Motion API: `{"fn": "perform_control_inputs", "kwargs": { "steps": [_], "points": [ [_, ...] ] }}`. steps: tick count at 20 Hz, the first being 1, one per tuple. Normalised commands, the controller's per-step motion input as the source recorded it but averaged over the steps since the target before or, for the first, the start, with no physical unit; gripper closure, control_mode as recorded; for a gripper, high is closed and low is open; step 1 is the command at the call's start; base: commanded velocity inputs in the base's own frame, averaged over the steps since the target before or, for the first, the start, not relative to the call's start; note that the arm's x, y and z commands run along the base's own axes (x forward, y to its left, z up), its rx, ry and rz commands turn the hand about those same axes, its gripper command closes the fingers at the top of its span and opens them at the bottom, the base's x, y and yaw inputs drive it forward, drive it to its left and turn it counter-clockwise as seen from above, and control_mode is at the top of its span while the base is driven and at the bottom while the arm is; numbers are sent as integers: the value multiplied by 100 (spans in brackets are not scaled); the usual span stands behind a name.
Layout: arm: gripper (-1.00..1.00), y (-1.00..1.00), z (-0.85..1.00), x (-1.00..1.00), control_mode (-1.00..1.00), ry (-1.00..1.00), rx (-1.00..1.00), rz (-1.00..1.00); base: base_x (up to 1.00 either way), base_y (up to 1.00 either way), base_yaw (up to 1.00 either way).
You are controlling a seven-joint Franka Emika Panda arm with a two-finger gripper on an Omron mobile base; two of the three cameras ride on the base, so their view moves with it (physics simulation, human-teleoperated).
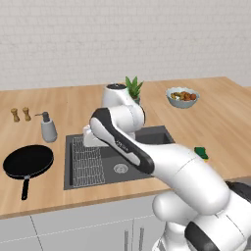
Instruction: Pick the pan and sponge and place them into the sink. Then turn on the water.
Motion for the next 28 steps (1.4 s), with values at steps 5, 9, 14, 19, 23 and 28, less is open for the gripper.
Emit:
{"fn": "perform_control_inputs", "kwargs": {
  "steps": [5,9,14,19,23,28],
  "points": [
    [-100,85,-38,0,-100,6,-2,11,0,0,0],
    [-100,83,-38,0,-100,4,0,18,0,0,0],
    [-100,94,-20,0,-100,9,-5,8,0,0,0],
    [-100,97,-7,1,-100,4,-11,0,0,0,0],
    [-100,77,-15,14,-100,0,-13,-1,0,0,0],
    [-100,58,-29,28,-100,0,-9,0,0,0,0]
  ]
}}
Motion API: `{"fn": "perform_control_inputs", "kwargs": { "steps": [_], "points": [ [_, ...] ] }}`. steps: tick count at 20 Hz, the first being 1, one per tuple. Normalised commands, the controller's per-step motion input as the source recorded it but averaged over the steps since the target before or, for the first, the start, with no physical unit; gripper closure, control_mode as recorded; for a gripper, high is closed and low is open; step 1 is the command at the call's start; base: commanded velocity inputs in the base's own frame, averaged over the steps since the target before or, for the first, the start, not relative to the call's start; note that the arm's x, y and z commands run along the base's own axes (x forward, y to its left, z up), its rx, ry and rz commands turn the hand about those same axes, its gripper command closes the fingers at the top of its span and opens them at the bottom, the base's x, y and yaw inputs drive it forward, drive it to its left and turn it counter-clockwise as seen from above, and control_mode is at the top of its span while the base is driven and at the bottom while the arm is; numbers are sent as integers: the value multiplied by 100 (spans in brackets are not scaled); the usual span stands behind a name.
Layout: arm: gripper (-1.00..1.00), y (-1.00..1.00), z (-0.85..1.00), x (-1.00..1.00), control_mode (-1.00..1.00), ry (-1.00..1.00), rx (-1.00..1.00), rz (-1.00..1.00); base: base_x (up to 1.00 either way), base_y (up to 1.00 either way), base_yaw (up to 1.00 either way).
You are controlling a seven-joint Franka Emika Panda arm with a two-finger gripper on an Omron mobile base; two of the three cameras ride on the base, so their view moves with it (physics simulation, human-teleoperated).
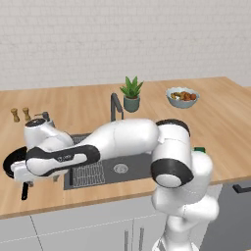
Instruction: Pick the pan and sponge and place them into the sink. Then turn on the water.
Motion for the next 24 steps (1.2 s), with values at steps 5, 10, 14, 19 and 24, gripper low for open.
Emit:
{"fn": "perform_control_inputs", "kwargs": {
  "steps": [5,10,14,19,24],
  "points": [
    [-100,56,-17,35,-100,0,-6,-5,0,0,0],
    [-100,52,-5,37,-100,0,-5,-7,0,0,0],
    [-100,13,-30,25,-100,0,-1,0,0,0,0],
    [-100,10,-36,23,-100,-2,0,0,0,0,0],
    [-100,15,-42,22,-100,-11,0,0,0,0,0]
  ]
}}
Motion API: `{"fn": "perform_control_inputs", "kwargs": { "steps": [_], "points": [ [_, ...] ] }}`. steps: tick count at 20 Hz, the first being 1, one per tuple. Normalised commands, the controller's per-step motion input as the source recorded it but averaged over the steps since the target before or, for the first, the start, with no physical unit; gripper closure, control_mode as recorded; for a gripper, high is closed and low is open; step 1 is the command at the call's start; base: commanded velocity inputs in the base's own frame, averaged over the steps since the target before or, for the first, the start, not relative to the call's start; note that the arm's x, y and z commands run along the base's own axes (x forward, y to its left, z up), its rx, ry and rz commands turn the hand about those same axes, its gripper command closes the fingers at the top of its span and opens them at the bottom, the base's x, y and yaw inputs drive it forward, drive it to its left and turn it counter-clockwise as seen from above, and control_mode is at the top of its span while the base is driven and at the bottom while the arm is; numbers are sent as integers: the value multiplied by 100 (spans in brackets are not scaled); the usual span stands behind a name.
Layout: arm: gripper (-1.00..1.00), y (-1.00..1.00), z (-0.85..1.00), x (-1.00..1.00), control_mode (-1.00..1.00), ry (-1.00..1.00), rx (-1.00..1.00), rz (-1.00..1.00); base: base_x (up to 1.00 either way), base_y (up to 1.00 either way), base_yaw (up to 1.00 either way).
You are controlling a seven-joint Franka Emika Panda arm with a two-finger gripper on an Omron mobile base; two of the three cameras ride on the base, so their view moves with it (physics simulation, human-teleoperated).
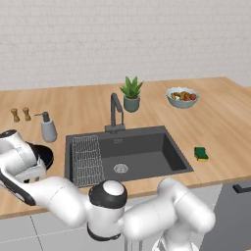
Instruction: Pick the pan and sponge and place them into the sink. Then turn on the water.
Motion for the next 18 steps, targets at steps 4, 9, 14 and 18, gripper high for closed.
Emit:
{"fn": "perform_control_inputs", "kwargs": {
  "steps": [4,9,14,18],
  "points": [
    [-100,16,-40,18,-100,-13,0,0,0,0,0],
    [-100,5,-44,9,-100,-14,0,-1,0,0,0],
    [-100,-17,-59,0,-100,-7,9,-7,0,0,0],
    [100,-38,-66,0,-100,0,20,-11,0,0,0]
  ]
}}
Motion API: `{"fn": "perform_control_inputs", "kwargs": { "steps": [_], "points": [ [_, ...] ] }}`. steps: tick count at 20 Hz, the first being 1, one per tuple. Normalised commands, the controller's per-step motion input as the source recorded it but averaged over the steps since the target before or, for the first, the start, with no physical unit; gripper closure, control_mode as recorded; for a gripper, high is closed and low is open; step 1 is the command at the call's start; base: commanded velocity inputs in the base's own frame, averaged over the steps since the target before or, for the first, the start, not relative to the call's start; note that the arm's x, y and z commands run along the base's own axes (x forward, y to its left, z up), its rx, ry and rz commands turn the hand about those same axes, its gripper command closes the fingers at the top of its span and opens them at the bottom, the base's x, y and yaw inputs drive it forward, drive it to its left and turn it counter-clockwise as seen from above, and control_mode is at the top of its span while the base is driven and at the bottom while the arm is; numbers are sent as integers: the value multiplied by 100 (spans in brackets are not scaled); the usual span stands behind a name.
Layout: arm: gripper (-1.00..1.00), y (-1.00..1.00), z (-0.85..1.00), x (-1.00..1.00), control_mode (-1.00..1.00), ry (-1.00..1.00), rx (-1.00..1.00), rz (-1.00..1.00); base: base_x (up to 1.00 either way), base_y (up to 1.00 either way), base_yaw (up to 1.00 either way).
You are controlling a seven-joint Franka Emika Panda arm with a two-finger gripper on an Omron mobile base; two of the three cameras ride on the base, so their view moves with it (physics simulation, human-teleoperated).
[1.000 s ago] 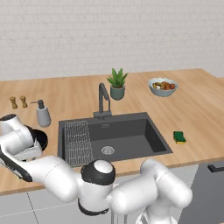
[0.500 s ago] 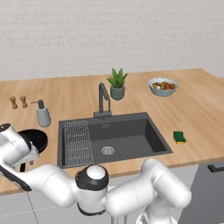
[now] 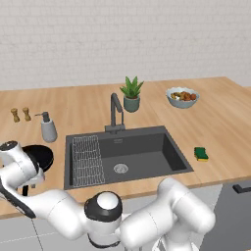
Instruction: Pick the pan and sponge and place them into the sink. Then turn on the water.
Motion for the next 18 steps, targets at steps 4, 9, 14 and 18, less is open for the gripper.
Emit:
{"fn": "perform_control_inputs", "kwargs": {
  "steps": [4,9,14,18],
  "points": [
    [100,-44,-81,0,-100,-1,19,-10,0,0,0],
    [100,5,-50,5,-100,-1,1,-2,0,0,0],
    [100,19,25,-2,-100,-2,0,-2,0,0,0],
    [100,0,100,-40,-100,0,0,0,0,0,0]
  ]
}}
